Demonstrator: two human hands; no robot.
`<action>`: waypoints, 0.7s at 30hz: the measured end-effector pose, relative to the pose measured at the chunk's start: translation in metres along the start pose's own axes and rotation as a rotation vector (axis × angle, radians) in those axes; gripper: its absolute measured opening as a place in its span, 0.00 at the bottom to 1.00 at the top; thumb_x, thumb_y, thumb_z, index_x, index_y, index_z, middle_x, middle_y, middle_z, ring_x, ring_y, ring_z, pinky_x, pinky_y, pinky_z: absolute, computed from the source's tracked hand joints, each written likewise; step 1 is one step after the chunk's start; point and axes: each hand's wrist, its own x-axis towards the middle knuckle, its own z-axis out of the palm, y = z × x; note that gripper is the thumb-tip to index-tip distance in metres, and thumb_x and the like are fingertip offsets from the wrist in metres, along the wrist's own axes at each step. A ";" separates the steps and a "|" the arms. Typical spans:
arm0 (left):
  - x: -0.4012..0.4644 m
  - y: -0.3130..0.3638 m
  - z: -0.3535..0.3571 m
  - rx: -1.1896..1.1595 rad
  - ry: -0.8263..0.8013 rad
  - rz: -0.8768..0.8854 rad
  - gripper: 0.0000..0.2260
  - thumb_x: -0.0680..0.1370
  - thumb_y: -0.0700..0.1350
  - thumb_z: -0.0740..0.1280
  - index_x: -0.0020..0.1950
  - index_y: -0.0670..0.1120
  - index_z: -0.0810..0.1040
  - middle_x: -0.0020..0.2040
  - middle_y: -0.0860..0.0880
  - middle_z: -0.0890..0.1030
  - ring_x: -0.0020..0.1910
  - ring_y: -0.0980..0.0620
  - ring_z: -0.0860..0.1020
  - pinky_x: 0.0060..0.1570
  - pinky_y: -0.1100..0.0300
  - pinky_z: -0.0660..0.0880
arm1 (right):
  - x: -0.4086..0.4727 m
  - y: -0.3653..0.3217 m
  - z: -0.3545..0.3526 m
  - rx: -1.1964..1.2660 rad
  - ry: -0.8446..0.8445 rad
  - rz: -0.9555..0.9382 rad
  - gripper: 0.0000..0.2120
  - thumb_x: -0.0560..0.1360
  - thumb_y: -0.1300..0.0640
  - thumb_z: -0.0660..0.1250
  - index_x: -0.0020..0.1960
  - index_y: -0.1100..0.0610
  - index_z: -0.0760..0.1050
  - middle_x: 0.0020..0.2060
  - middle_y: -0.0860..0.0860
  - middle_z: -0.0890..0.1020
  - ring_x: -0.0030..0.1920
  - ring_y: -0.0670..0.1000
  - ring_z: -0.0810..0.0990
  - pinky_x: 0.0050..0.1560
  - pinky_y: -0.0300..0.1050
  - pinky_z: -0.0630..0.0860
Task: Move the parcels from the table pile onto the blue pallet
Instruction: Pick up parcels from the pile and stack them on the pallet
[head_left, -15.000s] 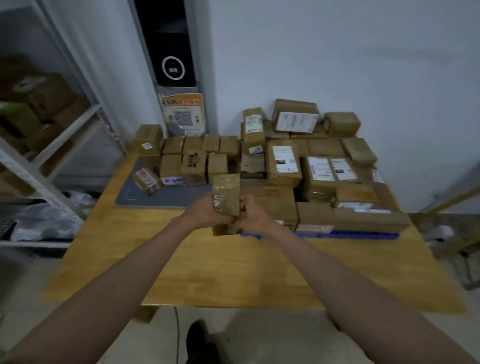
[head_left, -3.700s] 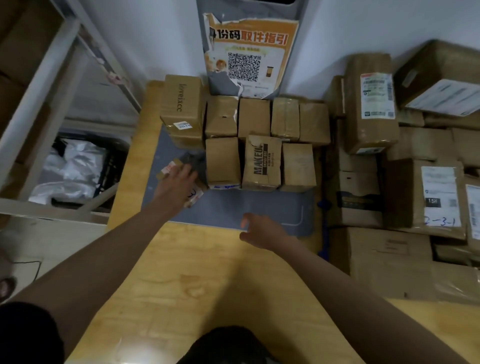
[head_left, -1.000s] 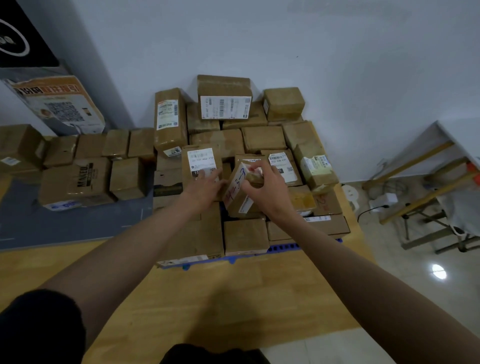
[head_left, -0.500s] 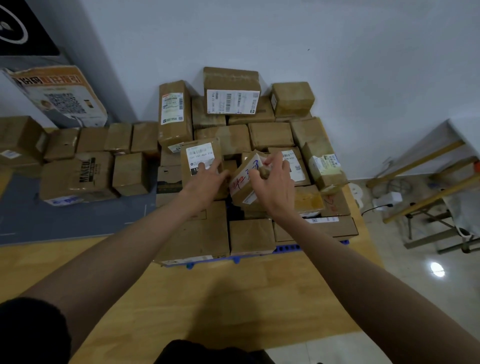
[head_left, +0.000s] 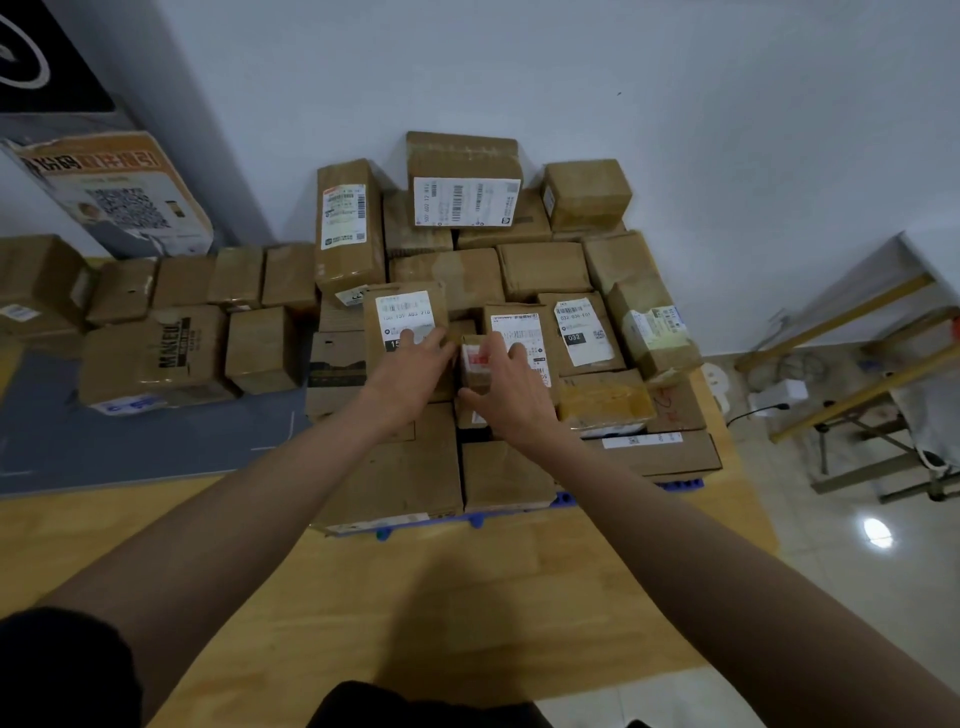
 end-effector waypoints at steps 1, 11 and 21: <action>0.000 -0.002 0.000 -0.011 0.006 -0.003 0.31 0.72 0.34 0.71 0.72 0.46 0.65 0.74 0.48 0.61 0.66 0.40 0.67 0.47 0.51 0.79 | 0.001 0.000 0.003 -0.015 -0.010 -0.003 0.26 0.73 0.52 0.73 0.62 0.52 0.62 0.59 0.56 0.70 0.49 0.58 0.80 0.42 0.49 0.81; 0.000 -0.009 0.008 0.003 0.039 -0.056 0.34 0.70 0.38 0.75 0.72 0.47 0.63 0.73 0.45 0.62 0.69 0.44 0.66 0.49 0.52 0.80 | 0.003 0.007 0.030 -0.155 -0.100 -0.001 0.26 0.73 0.54 0.74 0.63 0.54 0.62 0.62 0.57 0.67 0.49 0.57 0.80 0.44 0.49 0.81; 0.004 -0.011 0.007 -0.029 0.030 -0.032 0.31 0.71 0.39 0.74 0.70 0.47 0.64 0.70 0.46 0.64 0.66 0.45 0.66 0.47 0.51 0.80 | 0.008 0.025 0.027 -0.471 -0.147 -0.153 0.21 0.69 0.50 0.77 0.58 0.55 0.74 0.64 0.56 0.64 0.63 0.57 0.68 0.56 0.50 0.75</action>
